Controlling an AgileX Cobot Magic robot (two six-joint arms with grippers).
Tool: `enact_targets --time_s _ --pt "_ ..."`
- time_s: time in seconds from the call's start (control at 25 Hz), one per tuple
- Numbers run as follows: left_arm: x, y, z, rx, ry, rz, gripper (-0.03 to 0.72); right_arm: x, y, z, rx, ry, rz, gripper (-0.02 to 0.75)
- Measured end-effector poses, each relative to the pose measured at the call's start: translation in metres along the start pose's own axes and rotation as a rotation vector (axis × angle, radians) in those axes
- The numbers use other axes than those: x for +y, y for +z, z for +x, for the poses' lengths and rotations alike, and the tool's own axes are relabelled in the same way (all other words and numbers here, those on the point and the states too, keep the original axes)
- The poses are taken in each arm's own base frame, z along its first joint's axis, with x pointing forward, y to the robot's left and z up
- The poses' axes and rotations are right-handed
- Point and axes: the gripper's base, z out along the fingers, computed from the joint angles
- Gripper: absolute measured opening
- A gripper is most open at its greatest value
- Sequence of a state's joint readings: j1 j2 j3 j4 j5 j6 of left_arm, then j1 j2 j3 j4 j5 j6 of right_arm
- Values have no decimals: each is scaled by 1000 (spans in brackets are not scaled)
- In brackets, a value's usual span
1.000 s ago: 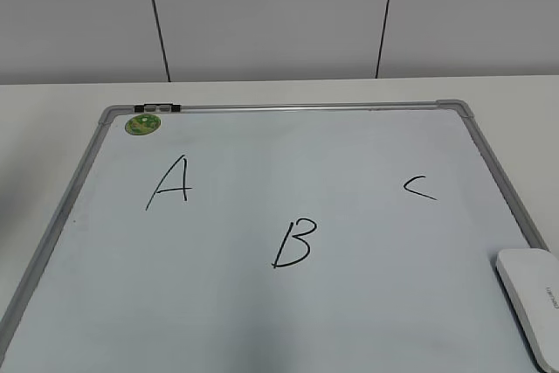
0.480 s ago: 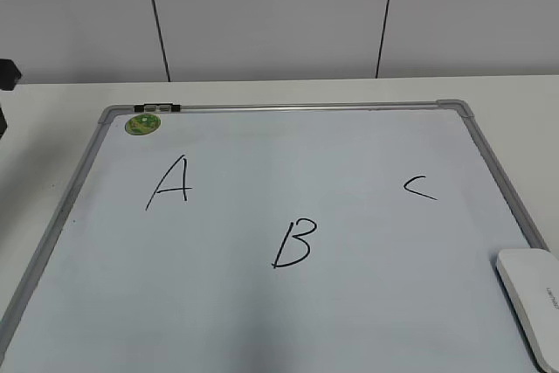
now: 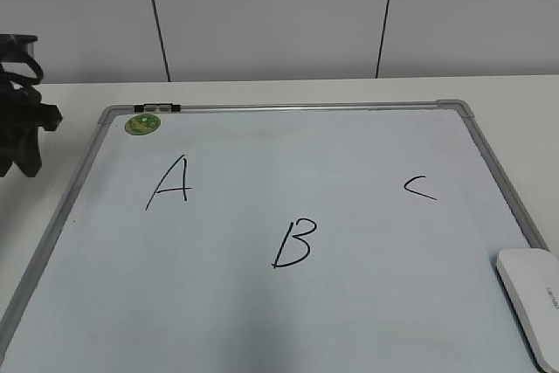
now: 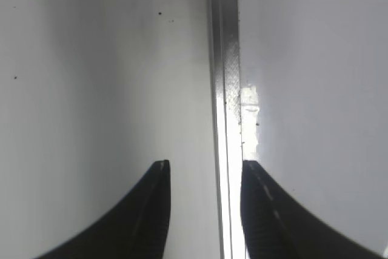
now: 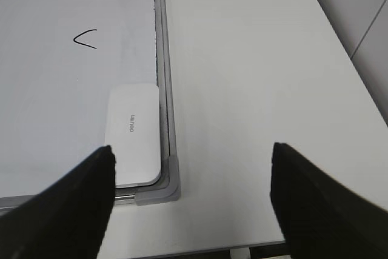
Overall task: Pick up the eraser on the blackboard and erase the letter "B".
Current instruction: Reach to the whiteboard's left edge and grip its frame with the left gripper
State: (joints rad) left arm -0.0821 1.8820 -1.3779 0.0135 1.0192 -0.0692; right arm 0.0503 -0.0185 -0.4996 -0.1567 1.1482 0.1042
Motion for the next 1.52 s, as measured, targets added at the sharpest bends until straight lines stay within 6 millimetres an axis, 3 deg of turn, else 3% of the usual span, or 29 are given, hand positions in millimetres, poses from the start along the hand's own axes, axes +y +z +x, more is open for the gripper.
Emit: enact_targets --time_s 0.44,0.92,1.52 --pt "-2 36 -14 -37 -7 14 293 0 0 0 0 0 0 589" --pt "-3 74 -14 37 -7 9 293 0 0 0 0 0 0 589" --pt "-3 79 -14 39 -7 9 276 0 0 0 0 0 0 589"
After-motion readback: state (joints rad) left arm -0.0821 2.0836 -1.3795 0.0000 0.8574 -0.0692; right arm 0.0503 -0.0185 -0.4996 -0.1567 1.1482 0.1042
